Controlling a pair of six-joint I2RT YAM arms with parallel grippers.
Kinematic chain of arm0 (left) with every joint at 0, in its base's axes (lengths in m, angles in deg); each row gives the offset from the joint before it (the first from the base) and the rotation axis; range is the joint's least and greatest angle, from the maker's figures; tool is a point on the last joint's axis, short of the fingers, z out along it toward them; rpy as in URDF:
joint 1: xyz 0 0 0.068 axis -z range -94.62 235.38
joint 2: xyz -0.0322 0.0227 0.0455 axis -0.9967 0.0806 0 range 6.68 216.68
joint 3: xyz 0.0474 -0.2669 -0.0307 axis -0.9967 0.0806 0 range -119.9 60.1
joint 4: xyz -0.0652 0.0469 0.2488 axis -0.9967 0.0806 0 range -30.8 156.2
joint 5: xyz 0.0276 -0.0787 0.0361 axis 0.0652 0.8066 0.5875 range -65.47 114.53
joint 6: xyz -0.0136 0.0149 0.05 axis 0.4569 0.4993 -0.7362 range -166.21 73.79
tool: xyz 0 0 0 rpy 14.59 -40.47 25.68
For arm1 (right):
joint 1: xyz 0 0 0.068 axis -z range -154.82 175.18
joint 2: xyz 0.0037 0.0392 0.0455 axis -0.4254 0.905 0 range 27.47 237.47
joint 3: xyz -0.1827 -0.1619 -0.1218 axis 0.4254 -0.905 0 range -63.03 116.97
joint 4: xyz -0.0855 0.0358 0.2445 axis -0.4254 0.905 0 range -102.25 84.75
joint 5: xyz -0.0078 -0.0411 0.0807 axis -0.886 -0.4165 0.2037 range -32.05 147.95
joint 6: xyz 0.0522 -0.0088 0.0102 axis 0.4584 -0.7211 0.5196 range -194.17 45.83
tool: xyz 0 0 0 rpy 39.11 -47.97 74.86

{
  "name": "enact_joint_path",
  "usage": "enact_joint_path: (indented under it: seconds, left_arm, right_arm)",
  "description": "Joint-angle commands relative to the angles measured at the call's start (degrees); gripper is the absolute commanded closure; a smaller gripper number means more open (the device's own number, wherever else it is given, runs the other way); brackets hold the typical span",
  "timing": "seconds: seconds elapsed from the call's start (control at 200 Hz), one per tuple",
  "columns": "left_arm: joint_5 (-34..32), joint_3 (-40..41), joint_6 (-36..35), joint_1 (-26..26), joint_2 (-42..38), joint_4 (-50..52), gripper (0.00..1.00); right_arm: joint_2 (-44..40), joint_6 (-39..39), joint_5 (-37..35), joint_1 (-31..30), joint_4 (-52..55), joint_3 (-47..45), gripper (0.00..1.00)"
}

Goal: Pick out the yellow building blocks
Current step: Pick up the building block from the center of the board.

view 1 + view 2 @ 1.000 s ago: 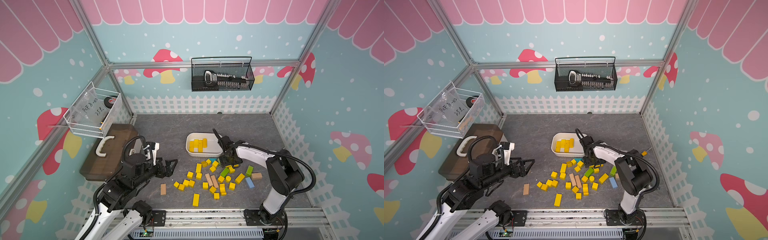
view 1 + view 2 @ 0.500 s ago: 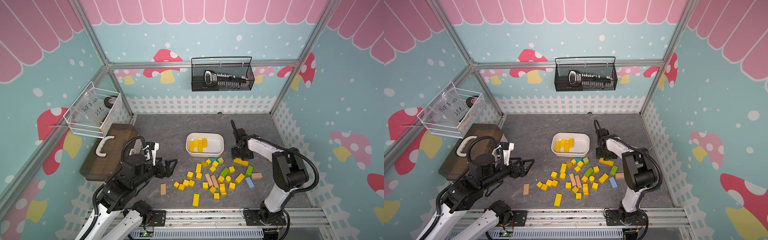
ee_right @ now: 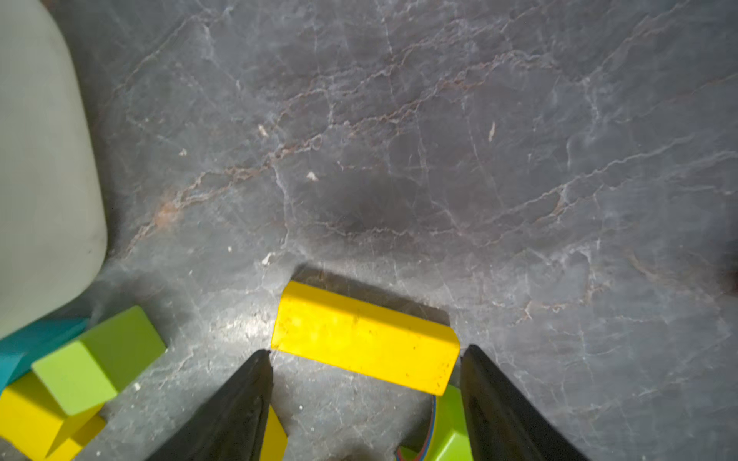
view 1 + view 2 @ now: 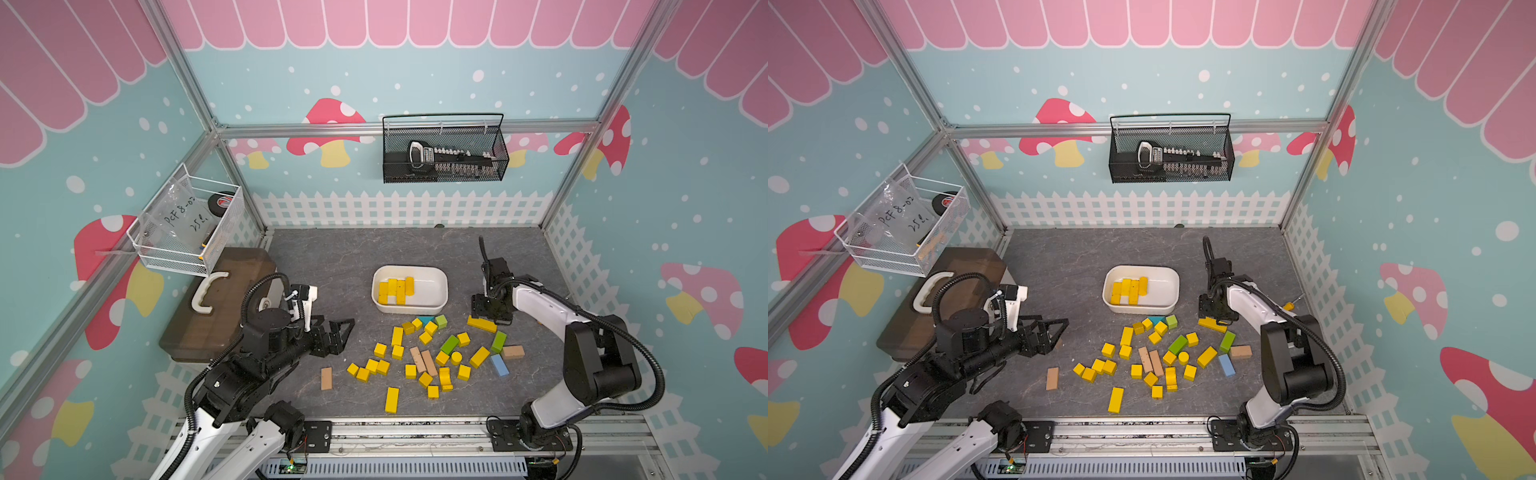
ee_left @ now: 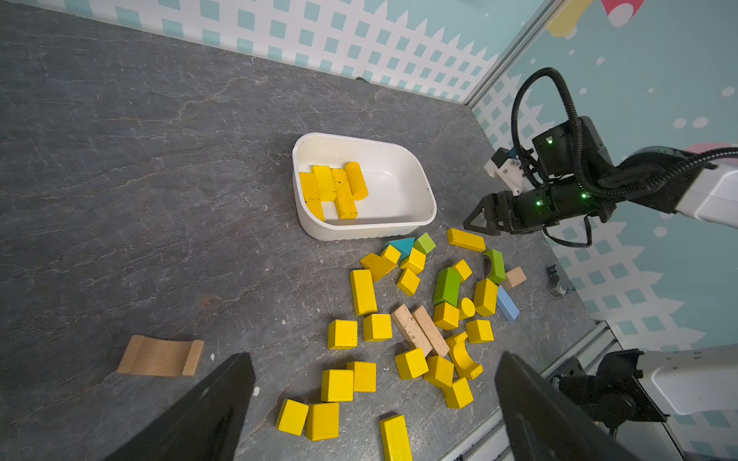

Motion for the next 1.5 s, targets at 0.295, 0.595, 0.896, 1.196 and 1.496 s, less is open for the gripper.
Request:
enact_joint_path:
  seconds: [0.295,0.595,0.896,1.196,1.496]
  left_arm:
    - [-0.1,0.5,0.2,-0.4,-0.1,-0.8,0.01]
    - [-0.2,0.4,0.2,-0.4,0.0,-0.8,0.01]
    - [-0.5,0.6,0.2,-0.4,-0.5,-0.8,0.01]
    - [-0.4,0.6,0.2,-0.4,-0.7,-0.8,0.01]
    - [-0.5,0.6,0.3,-0.4,-1.0,-0.8,0.01]
  right_arm:
    - [0.7,0.0,-2.1,-0.3,-0.4,-6.1,0.23]
    - [7.6,0.7,-4.4,-0.2,-0.5,0.0,0.22]
    - [11.7,3.1,-5.5,-0.1,-0.6,5.1,0.34]
    - [7.5,3.7,-3.7,0.6,-2.0,0.0,0.61]
    - [3.2,4.0,-1.5,0.6,-2.6,-5.4,0.61]
